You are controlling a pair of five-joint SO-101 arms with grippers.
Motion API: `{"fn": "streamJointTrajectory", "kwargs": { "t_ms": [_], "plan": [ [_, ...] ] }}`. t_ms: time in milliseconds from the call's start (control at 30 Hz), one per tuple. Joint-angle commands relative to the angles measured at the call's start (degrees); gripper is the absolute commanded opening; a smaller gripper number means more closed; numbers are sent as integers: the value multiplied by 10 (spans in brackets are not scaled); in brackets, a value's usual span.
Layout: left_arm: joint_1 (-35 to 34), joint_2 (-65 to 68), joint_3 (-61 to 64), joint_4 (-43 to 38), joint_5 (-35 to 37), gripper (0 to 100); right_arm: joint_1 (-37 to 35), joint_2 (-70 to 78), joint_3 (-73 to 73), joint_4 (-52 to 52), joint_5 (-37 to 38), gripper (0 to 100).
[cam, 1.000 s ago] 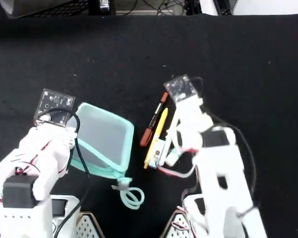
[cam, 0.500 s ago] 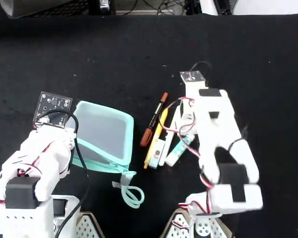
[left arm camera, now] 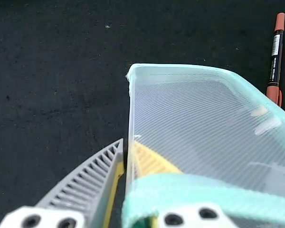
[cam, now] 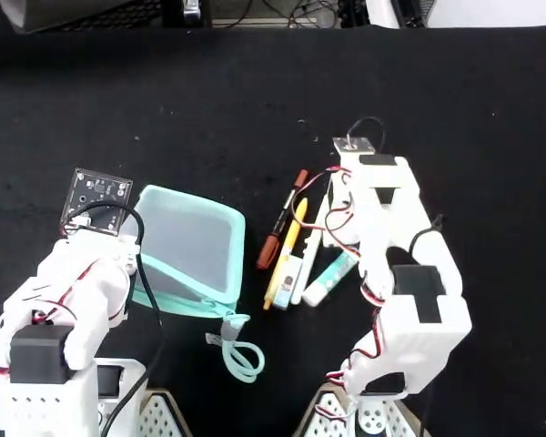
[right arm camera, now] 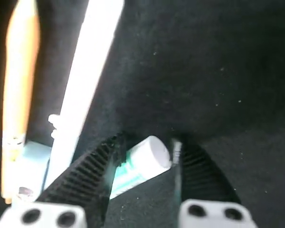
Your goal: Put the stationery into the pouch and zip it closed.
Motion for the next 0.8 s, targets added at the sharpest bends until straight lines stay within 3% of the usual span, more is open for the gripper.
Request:
{"fn": "streamJointTrajectory", "kwargs": {
  "t_ms": [0, 333, 533, 767],
  "plan": [
    [-5, -4, -5, -11, 4, 30, 4, 1, -15, 4, -1, 36],
    [-5, -4, -5, -11, 4, 30, 9, 0, -89, 32, 33, 17],
    [-5, -4, -5, -12, 4, 30, 11, -80, -57, 83, 31, 175],
    [-5, -4, -4, -20, 4, 30, 25, -166, 23, 91, 23, 163]
  ]
}}
